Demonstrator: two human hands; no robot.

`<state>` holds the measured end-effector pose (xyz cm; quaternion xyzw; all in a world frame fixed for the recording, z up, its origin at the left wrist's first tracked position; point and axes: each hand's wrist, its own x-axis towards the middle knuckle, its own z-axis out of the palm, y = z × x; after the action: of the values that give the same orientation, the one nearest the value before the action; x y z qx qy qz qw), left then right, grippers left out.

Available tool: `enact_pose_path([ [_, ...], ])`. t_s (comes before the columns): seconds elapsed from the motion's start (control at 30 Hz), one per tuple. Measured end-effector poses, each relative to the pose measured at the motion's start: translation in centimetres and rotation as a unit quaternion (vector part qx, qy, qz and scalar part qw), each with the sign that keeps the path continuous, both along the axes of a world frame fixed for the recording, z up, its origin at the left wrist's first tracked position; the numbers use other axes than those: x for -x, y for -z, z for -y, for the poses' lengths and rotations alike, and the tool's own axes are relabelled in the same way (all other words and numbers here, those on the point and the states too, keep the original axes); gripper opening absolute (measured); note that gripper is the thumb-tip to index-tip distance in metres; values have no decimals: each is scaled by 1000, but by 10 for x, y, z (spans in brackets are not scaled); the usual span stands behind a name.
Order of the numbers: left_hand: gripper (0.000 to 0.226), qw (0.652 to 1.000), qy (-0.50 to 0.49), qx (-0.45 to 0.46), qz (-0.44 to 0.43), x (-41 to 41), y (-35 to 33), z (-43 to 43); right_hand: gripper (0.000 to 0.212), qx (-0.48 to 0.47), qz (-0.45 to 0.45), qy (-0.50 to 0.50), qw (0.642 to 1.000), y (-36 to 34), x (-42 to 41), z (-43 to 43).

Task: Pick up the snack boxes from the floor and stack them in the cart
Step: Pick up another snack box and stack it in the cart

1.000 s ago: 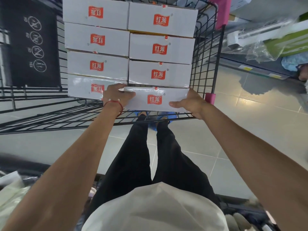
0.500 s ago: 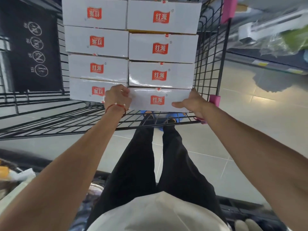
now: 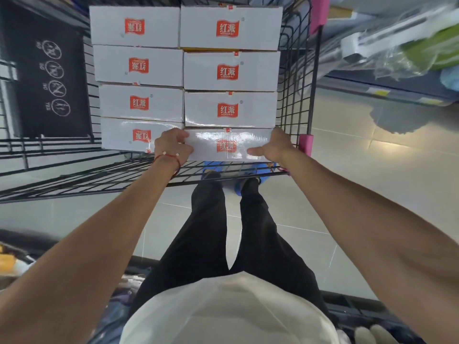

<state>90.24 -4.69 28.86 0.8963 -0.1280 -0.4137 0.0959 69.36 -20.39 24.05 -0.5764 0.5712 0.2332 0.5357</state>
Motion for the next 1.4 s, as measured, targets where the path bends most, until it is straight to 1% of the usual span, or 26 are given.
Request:
enact_pose_path([
  [0.07,40,1000,-1,0,-13,-1,1,-1,82,36,-8,-8,999,-9,0,-4],
  [0.17,38,999,4,-2,-33,0,-5,0,64,72,-2,39,997,-32,1,-8],
  [0.27,36,998,15,38,-57,7,-16,1,54,89,41,98,990,-68,10,-21],
  [0.33,33,995,26,67,-69,13,-27,6,51,139,64,130,980,-95,18,-33],
  [0.4,30,990,62,90,-85,20,-41,15,41,182,95,205,957,-120,26,-48],
  [0.5,24,978,115,130,-115,32,-68,32,28,241,130,328,904,-148,45,-71],
  [0.6,18,966,161,155,-132,51,-92,49,22,249,166,451,840,-171,71,-94],
  [0.73,16,943,231,194,-142,93,-123,69,22,234,176,578,762,-199,113,-121],
  [0.87,14,918,297,209,-158,151,-149,82,27,227,185,637,713,-219,165,-139],
  [0.93,16,912,318,211,-152,187,-157,86,27,221,190,654,698,-226,197,-144],
  [1.07,15,892,354,212,-186,276,-176,91,22,229,194,676,673,-234,270,-151],
  [1.2,21,870,381,218,-225,364,-193,97,24,232,196,707,638,-238,344,-156],
  [1.3,21,849,409,230,-245,419,-203,107,25,239,194,728,613,-243,391,-158],
  [1.4,23,836,424,234,-260,467,-211,122,23,243,194,748,586,-250,431,-157],
])
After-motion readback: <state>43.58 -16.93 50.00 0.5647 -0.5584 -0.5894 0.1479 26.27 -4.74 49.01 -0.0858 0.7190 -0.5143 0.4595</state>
